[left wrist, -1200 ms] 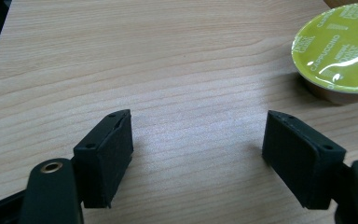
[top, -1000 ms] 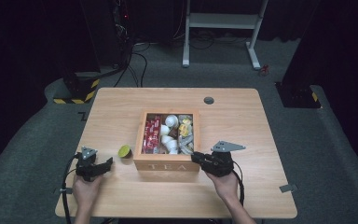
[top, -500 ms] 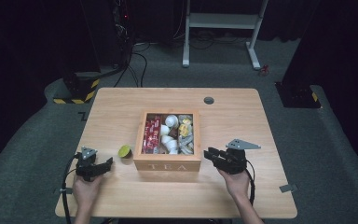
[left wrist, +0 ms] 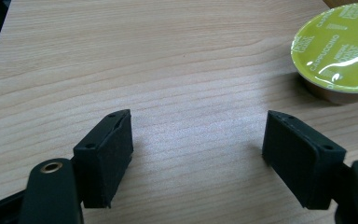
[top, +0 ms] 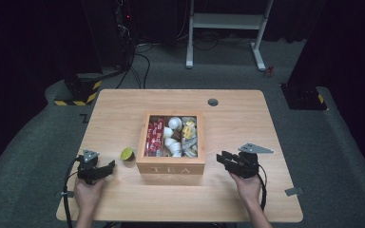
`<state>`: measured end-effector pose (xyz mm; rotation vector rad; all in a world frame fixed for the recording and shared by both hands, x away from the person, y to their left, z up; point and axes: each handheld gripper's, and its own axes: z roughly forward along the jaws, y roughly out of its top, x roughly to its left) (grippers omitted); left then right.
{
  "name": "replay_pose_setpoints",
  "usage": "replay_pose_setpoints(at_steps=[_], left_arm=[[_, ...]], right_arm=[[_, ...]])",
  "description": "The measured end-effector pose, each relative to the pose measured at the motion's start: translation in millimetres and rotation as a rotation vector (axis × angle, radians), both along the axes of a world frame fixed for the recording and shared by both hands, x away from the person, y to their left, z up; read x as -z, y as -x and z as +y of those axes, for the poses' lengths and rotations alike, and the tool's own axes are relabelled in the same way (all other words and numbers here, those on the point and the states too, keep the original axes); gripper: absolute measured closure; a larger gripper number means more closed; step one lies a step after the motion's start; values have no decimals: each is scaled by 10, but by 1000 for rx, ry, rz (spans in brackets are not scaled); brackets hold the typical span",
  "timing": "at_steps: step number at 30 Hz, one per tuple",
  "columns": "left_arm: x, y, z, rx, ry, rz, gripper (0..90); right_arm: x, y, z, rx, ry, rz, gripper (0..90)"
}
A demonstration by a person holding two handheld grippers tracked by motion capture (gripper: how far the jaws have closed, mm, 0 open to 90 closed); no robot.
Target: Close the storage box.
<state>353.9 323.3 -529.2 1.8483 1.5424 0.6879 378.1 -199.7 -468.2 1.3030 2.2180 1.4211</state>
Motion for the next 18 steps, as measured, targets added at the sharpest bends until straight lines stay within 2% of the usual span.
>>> replay_pose_setpoints(at_steps=[8, 13, 18], left_arm=[[0, 0, 1, 1, -1, 0, 246], [0, 0, 0, 0, 0, 0, 246], [0, 0, 0, 0, 0, 0, 246]], right_arm=[[52, -46, -136, 68, 42, -8, 627], [99, -83, -207, 111, 50, 10, 614], [132, -134, -282, 157, 89, -8, 599]])
